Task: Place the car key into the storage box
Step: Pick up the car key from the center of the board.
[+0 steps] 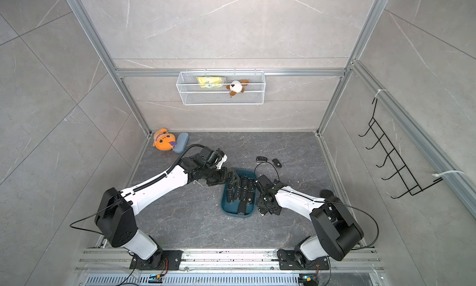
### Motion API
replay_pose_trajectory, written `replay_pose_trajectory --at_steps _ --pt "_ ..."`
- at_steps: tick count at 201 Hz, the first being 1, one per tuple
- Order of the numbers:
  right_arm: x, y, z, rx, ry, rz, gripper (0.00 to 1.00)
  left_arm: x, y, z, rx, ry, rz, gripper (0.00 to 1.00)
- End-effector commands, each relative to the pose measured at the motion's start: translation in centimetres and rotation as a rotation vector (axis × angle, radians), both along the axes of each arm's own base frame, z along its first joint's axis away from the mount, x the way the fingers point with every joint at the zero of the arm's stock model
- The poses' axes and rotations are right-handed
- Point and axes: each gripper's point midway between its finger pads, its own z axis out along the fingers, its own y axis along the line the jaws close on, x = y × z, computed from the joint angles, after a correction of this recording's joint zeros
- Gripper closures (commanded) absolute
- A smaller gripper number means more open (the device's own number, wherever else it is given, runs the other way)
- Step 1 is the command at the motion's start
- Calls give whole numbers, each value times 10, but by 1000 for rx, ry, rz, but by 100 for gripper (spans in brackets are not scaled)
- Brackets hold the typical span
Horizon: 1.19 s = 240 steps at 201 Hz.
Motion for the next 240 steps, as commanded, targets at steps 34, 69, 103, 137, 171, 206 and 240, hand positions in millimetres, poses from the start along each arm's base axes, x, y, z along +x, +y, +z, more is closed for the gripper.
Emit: replay_pose_trajectory --at_steps 34,69,103,137,171,206,240 --pt "-27 -6 -21 -5 114 -28 36 -2 7 3 24 -23 2 0" --pt "-37 -2 -22 6 132 -37 29 -8 20 -7 65 -18 26 0" --pt "-44 4 -24 21 134 -67 34 -13 27 -16 79 -6 37 0" --pt "-45 8 -27 21 138 -63 45 -15 28 -23 87 1 34 0" --pt "-42 5 -22 -8 127 -51 57 -15 24 -32 81 26 25 0" --pt "-31 -3 0 -61 74 -19 58 -18 17 -37 55 57 19 0" --pt "-21 -7 24 -105 20 29 59 -21 7 -42 43 79 0 0"
